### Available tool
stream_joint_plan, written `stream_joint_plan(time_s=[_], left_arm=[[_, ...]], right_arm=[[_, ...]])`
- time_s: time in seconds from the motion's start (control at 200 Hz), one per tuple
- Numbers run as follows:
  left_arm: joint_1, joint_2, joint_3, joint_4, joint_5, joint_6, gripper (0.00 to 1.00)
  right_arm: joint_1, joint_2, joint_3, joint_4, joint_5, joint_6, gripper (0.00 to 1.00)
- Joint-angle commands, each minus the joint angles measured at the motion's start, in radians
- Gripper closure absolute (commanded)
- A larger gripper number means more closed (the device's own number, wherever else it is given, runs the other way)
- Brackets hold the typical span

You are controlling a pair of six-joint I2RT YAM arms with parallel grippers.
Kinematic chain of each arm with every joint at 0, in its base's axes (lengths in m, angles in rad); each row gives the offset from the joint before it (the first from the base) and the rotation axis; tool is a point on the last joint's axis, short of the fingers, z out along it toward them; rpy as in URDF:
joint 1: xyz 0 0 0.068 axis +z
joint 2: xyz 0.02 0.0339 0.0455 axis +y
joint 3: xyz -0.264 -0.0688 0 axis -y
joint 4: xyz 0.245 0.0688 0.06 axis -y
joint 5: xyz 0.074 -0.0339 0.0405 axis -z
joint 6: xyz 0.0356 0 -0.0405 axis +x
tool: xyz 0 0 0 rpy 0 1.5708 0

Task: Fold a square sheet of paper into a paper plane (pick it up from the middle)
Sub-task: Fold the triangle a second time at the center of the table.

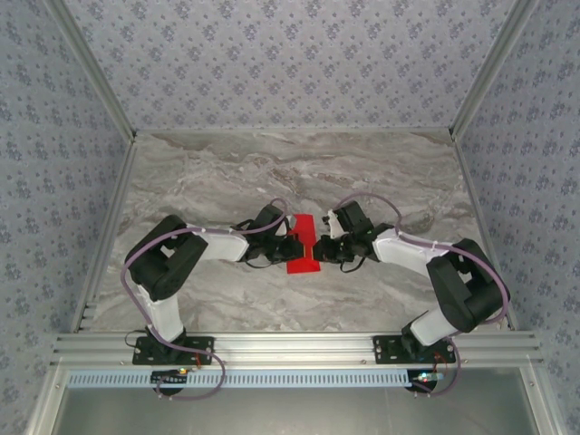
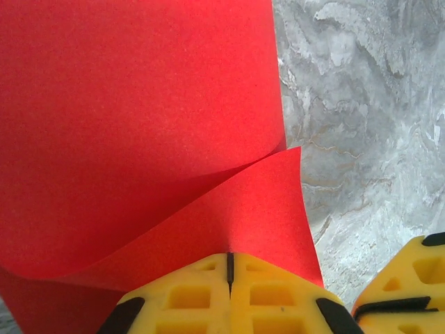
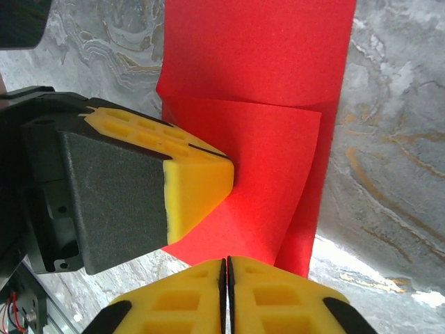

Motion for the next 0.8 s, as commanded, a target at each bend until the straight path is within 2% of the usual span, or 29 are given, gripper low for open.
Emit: stream_joint_plan(time_s=[0.0, 0.255, 0.794], left_arm=[[-0.007, -0.011, 0.021, 0.022, 0.020, 0.026, 0.99], [-0.006, -0.003, 0.025, 0.003, 0.006, 0.019, 0.99], [-0.007, 0.040, 0.054, -0.056, -0.017, 0.007, 0.99]], right_arm=[[0.013, 0.018, -0.008, 0.012, -0.008, 0.024, 0.89], [0.032, 0.066, 0.003, 0.006, -0.017, 0.019, 0.90], [0.046, 0.065, 0.034, -0.096, 0.070, -0.028, 0.91]])
